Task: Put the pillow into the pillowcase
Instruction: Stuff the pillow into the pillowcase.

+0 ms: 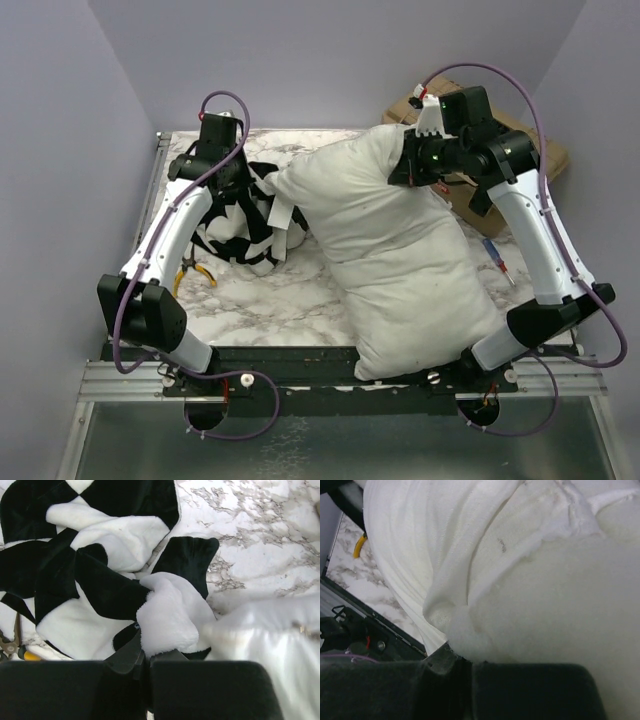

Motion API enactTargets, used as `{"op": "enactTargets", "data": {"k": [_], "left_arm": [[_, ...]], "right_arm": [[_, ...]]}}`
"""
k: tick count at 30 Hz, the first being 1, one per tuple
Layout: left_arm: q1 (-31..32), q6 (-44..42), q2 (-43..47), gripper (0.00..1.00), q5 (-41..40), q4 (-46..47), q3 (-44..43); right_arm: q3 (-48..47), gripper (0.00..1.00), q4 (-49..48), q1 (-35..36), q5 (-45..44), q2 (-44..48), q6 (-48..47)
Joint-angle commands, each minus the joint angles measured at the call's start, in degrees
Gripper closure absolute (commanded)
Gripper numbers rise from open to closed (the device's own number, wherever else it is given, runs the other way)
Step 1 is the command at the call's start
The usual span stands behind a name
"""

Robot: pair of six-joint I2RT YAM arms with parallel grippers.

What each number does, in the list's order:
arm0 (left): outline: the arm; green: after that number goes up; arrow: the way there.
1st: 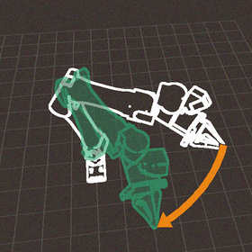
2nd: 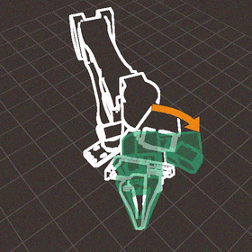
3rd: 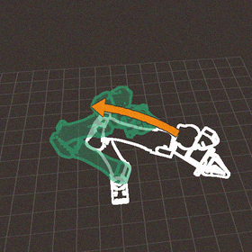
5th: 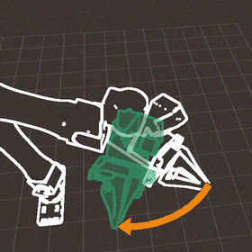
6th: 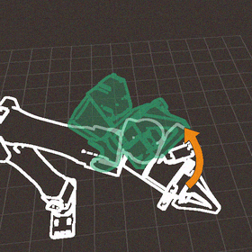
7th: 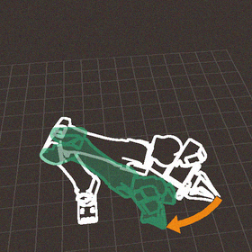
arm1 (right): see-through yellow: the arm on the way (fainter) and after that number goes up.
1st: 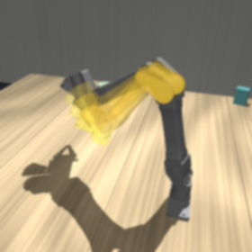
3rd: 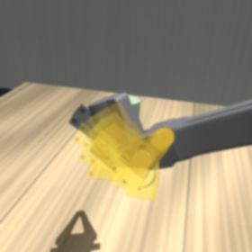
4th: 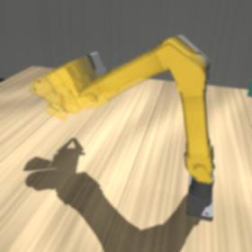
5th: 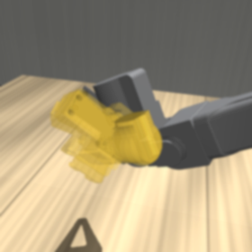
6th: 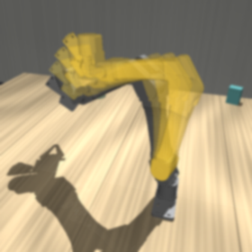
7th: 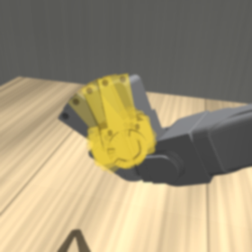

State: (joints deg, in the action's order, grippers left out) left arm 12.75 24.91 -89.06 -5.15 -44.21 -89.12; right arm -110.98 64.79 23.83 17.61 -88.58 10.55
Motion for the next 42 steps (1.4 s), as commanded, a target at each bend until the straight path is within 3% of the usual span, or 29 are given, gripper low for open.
{"op": "enactTargets", "data": {"k": [1, 9, 14, 18, 26, 32, 37, 42], "left_arm": [[-0.3, -0.5, 5.1, 1.0, 2.3, 0.5, 1.8], [-0.2, 0.7, 5.4, 1.0, 0.9, 0.7, 0.7], [-0.2, 1.3, 4.3, 1.0, -4.9, -0.3, 0.3], [-0.3, 2.2, 4.0, 1.0, -5.8, -0.5, 0.5], [-0.3, 2.4, 4.5, 1.0, -3.8, -0.4, 0.2], [-0.3, 2.0, 5.9, 1.0, -3.0, -0.4, -0.1], [-0.2, 2.4, 6.3, 1.0, 1.2, -0.4, -0.1], [1.3, 5.0, 6.5, 1.0, 4.6, -0.4, 0.4]], "right_arm": [[-5.2, 1.0, 5.9, 2.8, -8.2, -2.6, 1.8], [-5.8, 1.0, 4.7, 12.0, -7.6, -3.7, 1.5], [-5.3, 1.0, 4.3, 12.4, -16.2, 3.0, 4.2], [-7.2, 1.0, 6.4, 12.4, -16.0, 5.3, 3.7], [0.6, 1.0, 3.6, 13.0, -7.6, 5.9, 4.5], [1.8, 1.0, 4.4, 13.8, -12.2, 3.3, 5.1], [2.1, 1.0, 1.2, 14.6, -10.9, 1.1, 5.1], [-3.4, 1.0, 0.5, 17.3, -13.2, -4.2, 5.0]]}}
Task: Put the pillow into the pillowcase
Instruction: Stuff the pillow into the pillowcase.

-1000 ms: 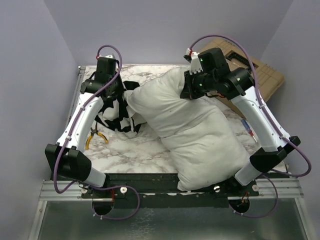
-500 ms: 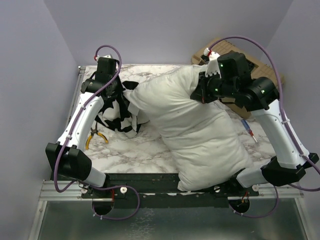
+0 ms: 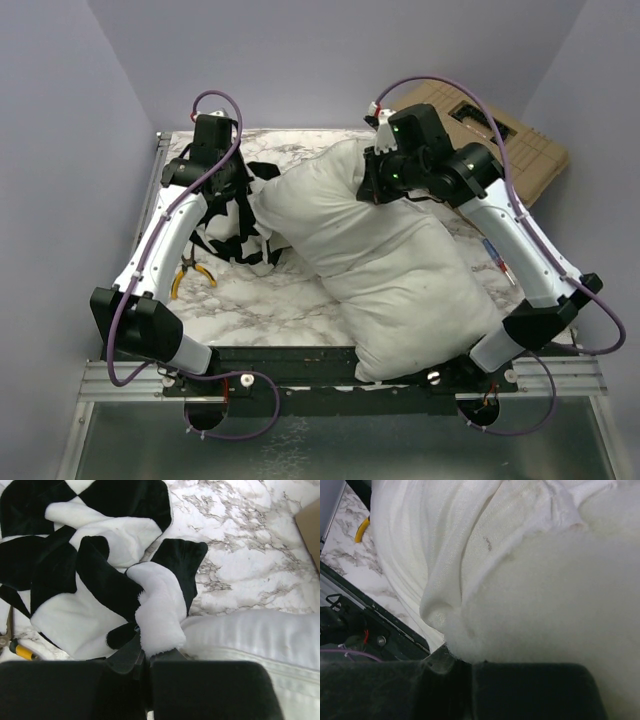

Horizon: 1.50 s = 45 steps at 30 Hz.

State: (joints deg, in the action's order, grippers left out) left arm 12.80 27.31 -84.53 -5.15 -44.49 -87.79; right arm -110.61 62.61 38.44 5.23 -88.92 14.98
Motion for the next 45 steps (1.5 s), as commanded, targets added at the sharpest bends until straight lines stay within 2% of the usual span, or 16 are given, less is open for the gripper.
{"op": "enactTargets", "data": {"k": [1, 8, 13, 16, 18, 22, 27, 32, 35, 38, 41, 45], "left_arm": [[1.9, 3.3, 2.1, 1.0, 4.9, 0.0, -1.1], [8.6, 9.0, 2.9, 1.0, 4.5, 0.2, -5.7], [12.0, 13.5, 4.2, 1.0, 5.1, 0.6, -11.2], [12.6, 15.2, 4.8, 1.0, 7.1, 0.7, -15.1], [12.7, 15.8, 5.8, 1.0, 7.0, 0.8, -17.5], [12.7, 17.5, 8.1, 1.0, 6.3, 1.0, -21.3], [12.7, 18.4, 9.9, 1.0, 9.0, 1.2, -20.5], [12.7, 14.3, 14.0, 1.0, -0.2, -0.9, -12.8], [12.7, 10.8, 14.7, 1.0, -5.7, -5.0, -9.8], [12.7, 7.0, 13.8, 1.0, -8.9, -9.7, -8.8], [12.7, 3.6, 11.1, 1.0, -12.9, -15.8, -12.6], [12.7, -0.2, 5.9, 1.0, -19.2, -24.9, -23.8]], "right_arm": [[-5.6, 1.0, 2.7, 3.6, -1.0, -4.9, 0.5], [-14.0, 1.0, 3.5, 12.6, -7.1, -9.8, -0.5], [-7.2, 1.0, -2.7, 14.7, -6.2, -6.5, -1.7], [-4.9, 1.0, -2.5, 15.0, -8.2, -6.2, -2.3], [-4.7, 1.0, -1.1, 15.0, -12.3, -6.0, -2.1], [-8.7, 1.0, 5.0, 14.6, -26.9, -6.4, -0.4], [-17.5, 1.0, 6.5, 12.0, -33.9, -5.6, -0.4], [-24.4, 1.0, 7.7, 11.2, -45.6, -3.9, -2.6], [-20.5, 1.0, 4.0, 10.3, -52.4, 1.0, -4.0], [-15.8, 1.0, -0.3, 9.0, -55.5, 5.6, -6.2], [-15.4, 1.0, 0.5, 7.8, -56.5, 6.5, -7.6], [-16.2, 1.0, 2.7, 6.7, -55.2, 5.8, -7.5]]}}
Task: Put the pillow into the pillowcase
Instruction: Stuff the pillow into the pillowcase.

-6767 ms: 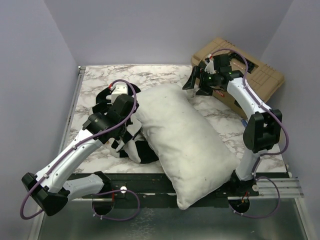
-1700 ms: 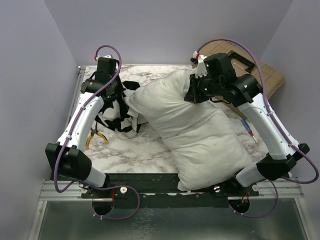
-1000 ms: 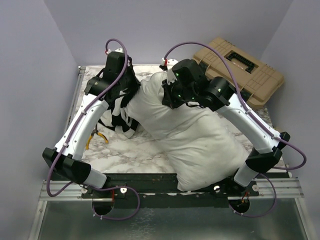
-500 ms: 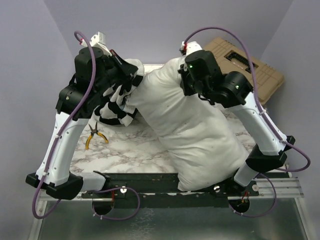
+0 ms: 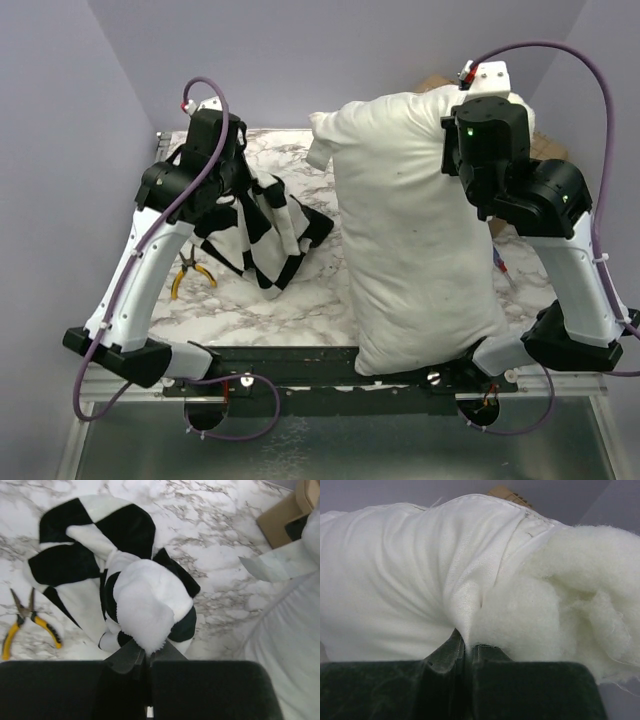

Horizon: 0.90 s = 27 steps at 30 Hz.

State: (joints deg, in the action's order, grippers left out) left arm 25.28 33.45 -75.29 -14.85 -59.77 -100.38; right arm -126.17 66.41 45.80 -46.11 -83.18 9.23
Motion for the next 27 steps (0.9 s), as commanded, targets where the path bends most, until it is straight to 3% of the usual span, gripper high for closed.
{"op": "enactTargets", "data": {"k": [1, 5, 10, 14, 18, 23, 27], "left_arm": [[0.3, -7.1, -5.0, 1.0, -10.9, -11.9, -15.0], [0.2, -11.0, -6.9, 1.0, -16.6, -20.3, -26.8], [0.2, -16.3, -0.9, 1.0, -15.9, -20.4, -28.2], [0.2, -22.1, -1.6, 1.0, -13.6, -20.3, -31.6], [1.6, -24.5, -5.0, 1.0, -1.5, -14.5, -27.3], [5.1, -25.4, -16.2, 1.0, 11.8, -7.4, -20.4], [6.8, -24.1, -25.5, 1.0, 10.5, -3.0, -11.3]], "right_arm": [[-0.3, 1.0, -1.4, -0.9, -3.2, 0.3, -1.8], [1.0, 1.0, -2.6, -1.5, -0.2, 1.0, -1.9], [2.1, 1.0, -2.2, -1.8, 2.1, 0.9, -2.1], [4.6, 1.0, -3.2, -2.1, 4.6, 1.9, -1.8], [6.4, 1.0, -3.0, -2.4, 5.8, 2.2, -1.0], [7.9, 1.0, -2.0, -4.5, 4.4, 3.1, -0.1], [10.1, 1.0, -1.7, -8.1, 3.8, 4.7, 0.6]]}}
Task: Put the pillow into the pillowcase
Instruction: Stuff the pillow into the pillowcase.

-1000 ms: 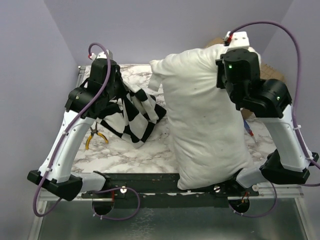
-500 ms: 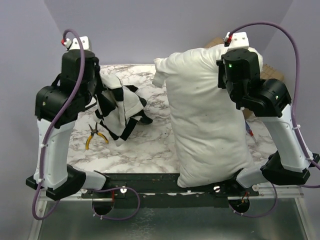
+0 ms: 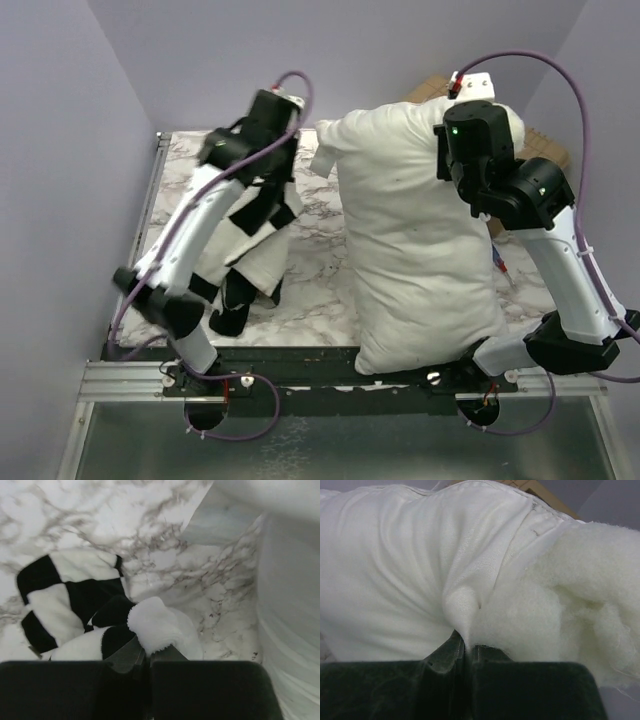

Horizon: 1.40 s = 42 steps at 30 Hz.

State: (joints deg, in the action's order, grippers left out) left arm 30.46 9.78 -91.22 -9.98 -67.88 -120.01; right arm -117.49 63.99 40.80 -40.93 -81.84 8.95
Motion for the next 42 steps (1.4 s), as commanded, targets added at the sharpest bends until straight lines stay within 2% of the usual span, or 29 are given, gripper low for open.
{"op": "enactTargets", "data": {"k": [1, 5, 8, 14, 21, 24, 26, 28, 29, 31, 34, 37, 42], "left_arm": [[1.8, 1.1, -11.5, 1.0, 5.1, 6.2, 9.7], [2.1, 6.0, -16.5, 1.0, 0.8, 11.1, 12.2], [2.0, 8.7, -16.4, 1.0, -2.9, 14.6, 12.1], [-0.3, 8.2, -17.1, 1.0, -6.1, 18.3, 13.6], [-7.4, 11.5, -19.6, 1.0, -4.3, 20.7, 10.1], [-9.6, 11.3, -21.8, 1.0, -3.2, 20.9, 7.2], [-10.3, 10.1, -22.7, 0.83, -3.0, 19.3, 5.3], [-10.4, 9.5, -21.4, 0.5, -4.6, 18.3, 6.2], [-10.4, 9.5, -20.0, 0.38, -5.1, 18.4, 7.9], [-10.4, 9.5, -16.8, 0.24, -5.1, 18.9, 12.4], [-10.3, 8.7, -12.1, 0.17, -4.3, 21.7, 21.0], [-10.0, 7.2, -8.5, 0.15, -2.1, 25.3, 28.2], [-5.7, 3.6, -9.3, 0.15, -2.8, 26.5, 31.9]], "right_arm": [[1.9, 1.0, 0.7, -4.0, -0.9, 3.6, 1.0], [2.1, 1.0, 0.6, -6.0, 0.6, 3.5, 0.0], [0.8, 1.0, 2.1, -6.3, 2.0, 2.5, -0.1], [2.4, 1.0, 3.4, -6.4, 10.5, 1.4, 1.0], [5.2, 1.0, 5.0, -6.3, 23.7, 0.7, 1.9], [7.5, 1.0, 4.7, -6.3, 25.4, 2.3, 2.9], [8.2, 1.0, 4.9, -6.3, 24.0, 3.3, 3.4], [7.9, 1.0, 5.8, -6.3, 22.9, 3.7, 3.5], [7.6, 1.0, 6.1, -6.3, 22.5, 3.8, 3.5], [7.1, 1.0, 6.4, -6.4, 22.2, 3.8, 3.7], [7.0, 1.0, 6.4, -6.3, 22.1, 3.3, 4.0], [7.8, 1.0, 6.1, -6.3, 21.9, 2.9, 4.3], [7.7, 1.0, 8.1, -6.6, 17.7, 1.6, 5.7]]}}
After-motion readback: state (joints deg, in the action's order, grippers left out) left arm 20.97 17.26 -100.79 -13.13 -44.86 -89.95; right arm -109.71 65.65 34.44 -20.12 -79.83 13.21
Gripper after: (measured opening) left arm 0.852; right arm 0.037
